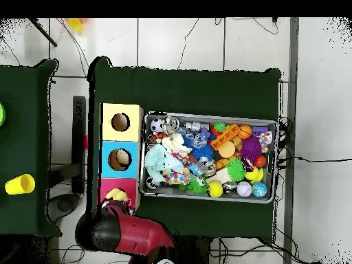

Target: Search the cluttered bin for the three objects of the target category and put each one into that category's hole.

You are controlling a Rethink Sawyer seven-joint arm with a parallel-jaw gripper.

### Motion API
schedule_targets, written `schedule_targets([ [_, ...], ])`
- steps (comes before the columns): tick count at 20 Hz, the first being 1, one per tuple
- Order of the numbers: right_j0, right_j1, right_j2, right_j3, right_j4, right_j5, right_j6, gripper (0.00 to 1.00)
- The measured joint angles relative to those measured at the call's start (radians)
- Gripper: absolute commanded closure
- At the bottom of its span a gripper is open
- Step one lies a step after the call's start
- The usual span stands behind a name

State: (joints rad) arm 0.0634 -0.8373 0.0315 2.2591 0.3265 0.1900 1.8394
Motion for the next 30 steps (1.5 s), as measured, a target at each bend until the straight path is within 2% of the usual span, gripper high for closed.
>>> schedule_targets([
  [13, 0.031, 0.000, 0.004, -0.014, 0.000, 0.000, 0.000, 1.00],
  [30, 0.038, 0.000, 0.002, -0.026, 0.000, 0.006, 0.000, 1.00],
])
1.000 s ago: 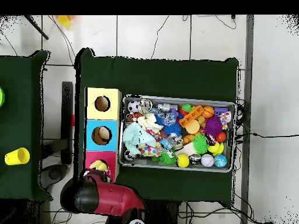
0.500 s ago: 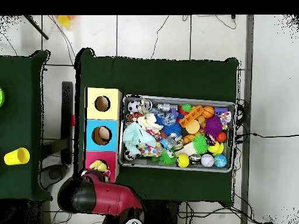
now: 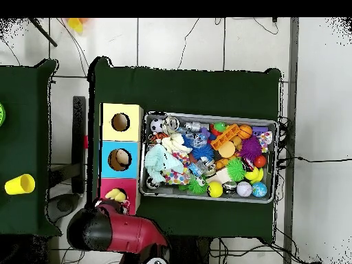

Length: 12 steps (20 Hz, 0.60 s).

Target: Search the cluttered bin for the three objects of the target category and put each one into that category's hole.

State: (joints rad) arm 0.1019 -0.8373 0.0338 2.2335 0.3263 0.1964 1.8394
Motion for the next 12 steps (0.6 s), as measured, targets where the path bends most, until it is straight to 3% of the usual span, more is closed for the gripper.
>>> schedule_targets([
  [12, 0.013, -0.024, -0.008, -0.050, 0.000, 0.062, 0.000, 1.00],
])
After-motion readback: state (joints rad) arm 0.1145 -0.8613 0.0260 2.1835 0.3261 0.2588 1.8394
